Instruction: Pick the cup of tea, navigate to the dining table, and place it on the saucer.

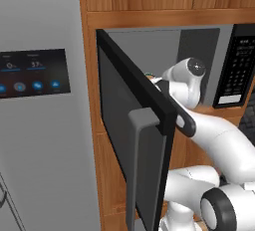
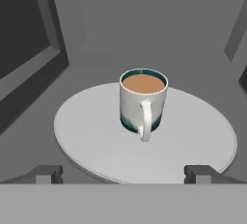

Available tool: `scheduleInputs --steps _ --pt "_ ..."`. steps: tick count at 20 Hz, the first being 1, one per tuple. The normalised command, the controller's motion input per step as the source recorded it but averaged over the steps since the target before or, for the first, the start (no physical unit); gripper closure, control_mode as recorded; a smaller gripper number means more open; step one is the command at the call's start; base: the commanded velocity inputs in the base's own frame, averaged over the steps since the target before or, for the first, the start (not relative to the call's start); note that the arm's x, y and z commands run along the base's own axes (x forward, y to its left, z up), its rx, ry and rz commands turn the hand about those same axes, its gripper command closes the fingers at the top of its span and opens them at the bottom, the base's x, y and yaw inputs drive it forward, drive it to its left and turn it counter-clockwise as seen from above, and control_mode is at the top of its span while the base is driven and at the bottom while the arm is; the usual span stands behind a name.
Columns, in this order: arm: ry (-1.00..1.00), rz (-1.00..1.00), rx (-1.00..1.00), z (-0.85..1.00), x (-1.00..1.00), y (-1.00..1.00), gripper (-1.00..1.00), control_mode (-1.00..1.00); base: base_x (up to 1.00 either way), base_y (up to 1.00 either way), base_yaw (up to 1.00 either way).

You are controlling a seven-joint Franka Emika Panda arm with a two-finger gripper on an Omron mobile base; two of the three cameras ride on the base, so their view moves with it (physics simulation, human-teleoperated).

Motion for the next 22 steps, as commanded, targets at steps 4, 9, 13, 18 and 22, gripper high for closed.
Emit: scheduleInputs --steps 4,9,13,18,22 --pt "0.0 0.01 0.0 0.0 0.32 -0.04 -1.0 -1.0 0.0 0.0 0.0" --pt "0.0 0.03 0.0 0.0 0.23 -0.21 -1.0 -1.0 0.0 0.0 0.0" --pt "0.0 0.0 0.0 -0.02 0.23 -0.14 -1.0 -1.0 0.0 0.0 0.0" --pt "0.0 0.0 0.0 -0.09 0.23 -0.05 -1.0 -1.0 0.0 0.0 0.0" --pt "0.02 0.0 0.0 -0.1 0.26 0.0 -1.0 -1.0 0.0 0.0 0.0"
